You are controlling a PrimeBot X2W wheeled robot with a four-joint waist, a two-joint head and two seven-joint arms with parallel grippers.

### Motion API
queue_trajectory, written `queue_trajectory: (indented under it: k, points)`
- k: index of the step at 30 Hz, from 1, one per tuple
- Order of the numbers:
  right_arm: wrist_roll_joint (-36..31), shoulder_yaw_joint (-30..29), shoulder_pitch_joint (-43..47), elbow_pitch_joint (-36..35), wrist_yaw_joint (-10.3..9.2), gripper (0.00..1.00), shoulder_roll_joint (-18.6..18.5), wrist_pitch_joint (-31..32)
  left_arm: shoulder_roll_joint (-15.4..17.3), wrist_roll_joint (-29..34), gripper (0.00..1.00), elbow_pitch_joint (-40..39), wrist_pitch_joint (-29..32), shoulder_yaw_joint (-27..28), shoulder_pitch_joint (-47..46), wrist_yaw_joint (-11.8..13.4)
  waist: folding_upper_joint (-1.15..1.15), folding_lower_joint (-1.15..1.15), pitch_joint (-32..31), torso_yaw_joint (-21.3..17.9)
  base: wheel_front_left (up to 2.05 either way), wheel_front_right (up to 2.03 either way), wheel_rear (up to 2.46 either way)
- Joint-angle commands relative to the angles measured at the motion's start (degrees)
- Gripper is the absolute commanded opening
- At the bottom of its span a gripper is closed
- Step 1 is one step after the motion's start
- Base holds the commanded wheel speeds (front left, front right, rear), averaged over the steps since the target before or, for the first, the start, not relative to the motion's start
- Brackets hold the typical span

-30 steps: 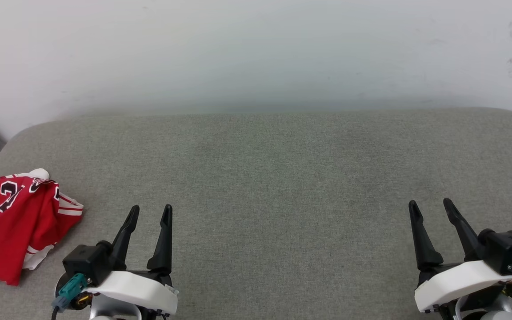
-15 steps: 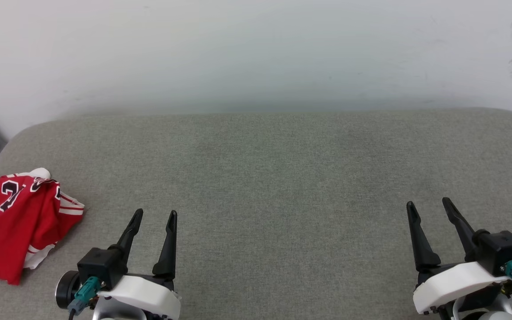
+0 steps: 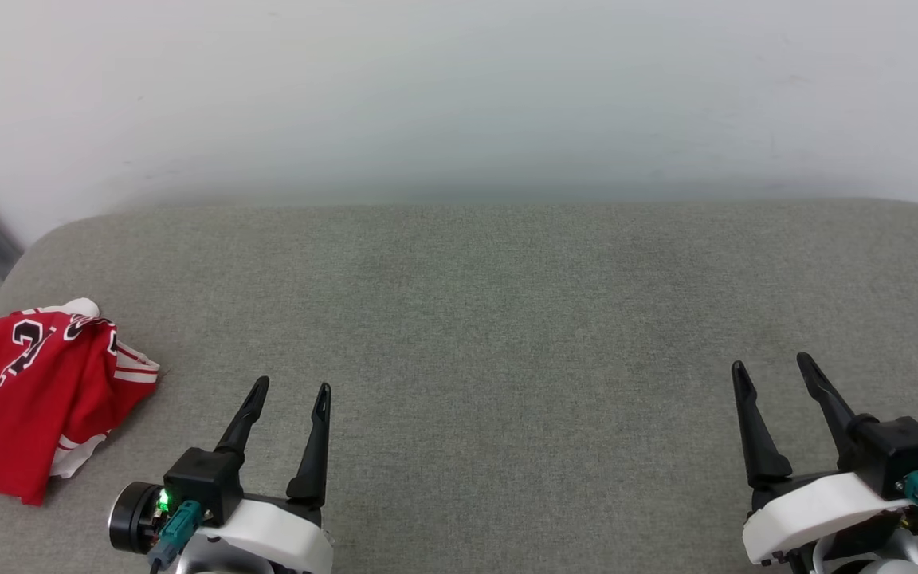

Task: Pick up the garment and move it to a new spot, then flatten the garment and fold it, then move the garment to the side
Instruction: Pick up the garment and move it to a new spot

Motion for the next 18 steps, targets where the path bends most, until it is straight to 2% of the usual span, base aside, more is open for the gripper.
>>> queue_trajectory:
  k: [1,13,18]
  points:
    - [-1.13,0.13,0.05,0.01,-0.01,1.0,0.17,-0.36,0.0,0.94,1.0,0.14,-0.46,-0.14,-0.53,-0.14,0.0,0.0,-0.02,0.02,0.0,0.0,0.0]
    - [-0.03,0.15,-0.13,0.87,0.0,1.0,0.17,-0.49,-0.26,-0.77,1.0,1.33,-0.41,0.19,-0.94,-0.14,0.0,0.0,0.08,0.29,0.0,0.0,0.0]
    - [0.04,0.17,0.15,0.67,0.0,1.0,0.17,-0.45,-0.27,-1.19,1.0,1.86,-0.41,0.23,-1.5,-0.14,0.0,0.0,-0.04,2.25,0.0,0.0,0.0]
